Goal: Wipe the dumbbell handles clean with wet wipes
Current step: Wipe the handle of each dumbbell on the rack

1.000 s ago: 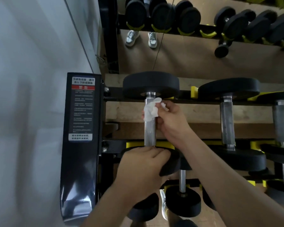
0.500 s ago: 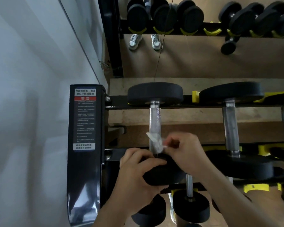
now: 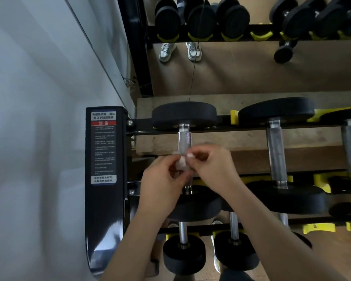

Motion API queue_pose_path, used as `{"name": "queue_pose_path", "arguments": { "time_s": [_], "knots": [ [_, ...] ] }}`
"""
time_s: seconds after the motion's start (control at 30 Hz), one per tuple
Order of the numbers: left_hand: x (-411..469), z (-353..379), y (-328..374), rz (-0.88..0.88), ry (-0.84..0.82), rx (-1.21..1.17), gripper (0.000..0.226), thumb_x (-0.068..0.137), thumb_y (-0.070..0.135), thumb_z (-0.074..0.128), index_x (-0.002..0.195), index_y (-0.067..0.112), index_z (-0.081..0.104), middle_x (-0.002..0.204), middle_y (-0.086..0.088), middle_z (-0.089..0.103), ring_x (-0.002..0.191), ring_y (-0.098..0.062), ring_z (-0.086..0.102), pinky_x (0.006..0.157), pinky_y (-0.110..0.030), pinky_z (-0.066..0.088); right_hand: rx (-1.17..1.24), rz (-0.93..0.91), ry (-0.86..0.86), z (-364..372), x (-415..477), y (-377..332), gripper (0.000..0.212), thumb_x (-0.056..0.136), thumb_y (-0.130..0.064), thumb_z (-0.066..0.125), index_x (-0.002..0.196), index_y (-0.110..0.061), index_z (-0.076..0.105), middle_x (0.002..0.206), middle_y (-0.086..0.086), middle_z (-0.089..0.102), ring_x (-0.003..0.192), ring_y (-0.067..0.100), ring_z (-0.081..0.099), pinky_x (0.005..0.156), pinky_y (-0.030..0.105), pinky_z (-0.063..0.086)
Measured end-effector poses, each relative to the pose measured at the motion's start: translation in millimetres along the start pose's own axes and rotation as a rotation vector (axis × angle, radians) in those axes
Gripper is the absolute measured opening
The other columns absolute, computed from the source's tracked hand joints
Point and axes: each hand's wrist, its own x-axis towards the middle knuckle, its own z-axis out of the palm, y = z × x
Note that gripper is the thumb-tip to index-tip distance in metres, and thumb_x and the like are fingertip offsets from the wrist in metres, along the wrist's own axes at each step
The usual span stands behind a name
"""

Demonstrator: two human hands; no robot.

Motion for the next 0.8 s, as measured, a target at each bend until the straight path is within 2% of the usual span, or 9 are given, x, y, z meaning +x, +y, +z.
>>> {"name": "queue_pose_path", "arguments": {
  "time_s": [0.13, 0.2, 0.3, 0.4, 0.5, 0.53, 0.67, 0.73, 0.8],
  "knots": [
    [20, 2, 6, 0.106, 0.114, 0.12, 0.013, 0.085, 0.023, 0.071, 0.098, 0.023, 0.072, 0.087, 0.01, 0.07, 0.077, -0.003, 0.062, 0.073, -0.029, 0.055, 0.072, -0.032, 0.238, 6, 11, -5, 0.021, 0.083, -0.016, 0.072, 0.094, -0.028, 0.058, 0.102, -0.013, 0.053, 0.087, -0.01, 0.053, 0.072, 0.005, 0.046],
    [37, 0, 12, 0.143, 0.166, 0.148, 0.012, 0.086, 0.02, 0.069, 0.097, 0.023, 0.071, 0.089, 0.009, 0.071, 0.077, -0.004, 0.063, 0.072, -0.027, 0.054, 0.015, -0.063, 0.243, 6, 16, -9, 0.016, 0.087, -0.018, 0.068, 0.098, -0.028, 0.063, 0.106, -0.013, 0.054, 0.087, -0.006, 0.054, 0.069, 0.009, 0.046],
    [53, -5, 17, 0.235, 0.191, 0.226, 0.012, 0.086, 0.02, 0.068, 0.098, 0.024, 0.068, 0.086, 0.005, 0.069, 0.076, -0.012, 0.063, 0.066, -0.029, 0.05, -0.089, -0.124, 0.226, 3, 22, -12, 0.019, 0.088, -0.018, 0.066, 0.107, -0.023, 0.066, 0.105, -0.015, 0.051, 0.086, -0.004, 0.052, 0.069, 0.004, 0.041],
    [38, -16, 5, 0.355, -0.03, 0.4, 0.012, 0.087, 0.019, 0.066, 0.095, 0.026, 0.069, 0.084, 0.005, 0.07, 0.073, -0.014, 0.064, 0.067, -0.034, 0.053, -0.106, -0.083, 0.042, -5, 6, -7, 0.011, 0.086, -0.024, 0.069, 0.09, -0.031, 0.064, 0.092, -0.017, 0.057, 0.082, -0.004, 0.055, 0.069, 0.01, 0.042],
    [17, -26, 1, 0.259, -0.363, 0.477, 0.009, 0.087, 0.024, 0.067, 0.09, 0.03, 0.073, 0.083, 0.009, 0.071, 0.077, -0.01, 0.064, 0.078, -0.036, 0.054, -0.218, 0.011, -0.332, -9, -13, 0, 0.013, 0.086, -0.025, 0.07, 0.081, -0.036, 0.063, 0.087, -0.016, 0.061, 0.082, -0.002, 0.058, 0.072, 0.014, 0.043],
    [16, -28, 3, 0.217, -0.44, 0.514, 0.009, 0.087, 0.025, 0.068, 0.088, 0.032, 0.074, 0.081, 0.012, 0.07, 0.077, -0.008, 0.064, 0.08, -0.033, 0.053, -0.224, 0.019, -0.379, -9, -16, 2, 0.012, 0.086, -0.024, 0.07, 0.084, -0.035, 0.066, 0.088, -0.018, 0.062, 0.083, -0.003, 0.058, 0.072, 0.013, 0.044],
    [25, -34, 16, 0.072, -0.563, 0.508, 0.009, 0.082, 0.029, 0.074, 0.074, 0.034, 0.073, 0.068, 0.015, 0.066, 0.067, -0.003, 0.062, 0.073, -0.031, 0.055, -0.146, -0.047, -0.221, -10, -16, 6, 0.014, 0.085, -0.022, 0.07, 0.095, -0.031, 0.067, 0.096, -0.017, 0.061, 0.088, -0.003, 0.057, 0.079, 0.017, 0.049],
    [23, -36, 18, 0.028, -0.575, 0.488, 0.005, 0.083, 0.03, 0.074, 0.078, 0.032, 0.075, 0.068, 0.013, 0.067, 0.067, -0.003, 0.062, 0.072, -0.028, 0.054, -0.153, -0.109, -0.194, -10, -15, 8, 0.026, 0.083, -0.021, 0.073, 0.104, -0.033, 0.064, 0.104, -0.014, 0.055, 0.09, 0.0, 0.055, 0.079, 0.017, 0.048],
    [19, -34, 15, 0.023, -0.522, 0.528, 0.008, 0.087, 0.026, 0.069, 0.087, 0.029, 0.076, 0.07, 0.012, 0.065, 0.073, -0.008, 0.063, 0.069, -0.024, 0.049, -0.203, -0.168, -0.214, -6, -12, 9, 0.024, 0.081, -0.02, 0.074, 0.102, -0.028, 0.067, 0.103, -0.011, 0.052, 0.084, 0.001, 0.054, 0.076, 0.018, 0.047]
  ]
}}
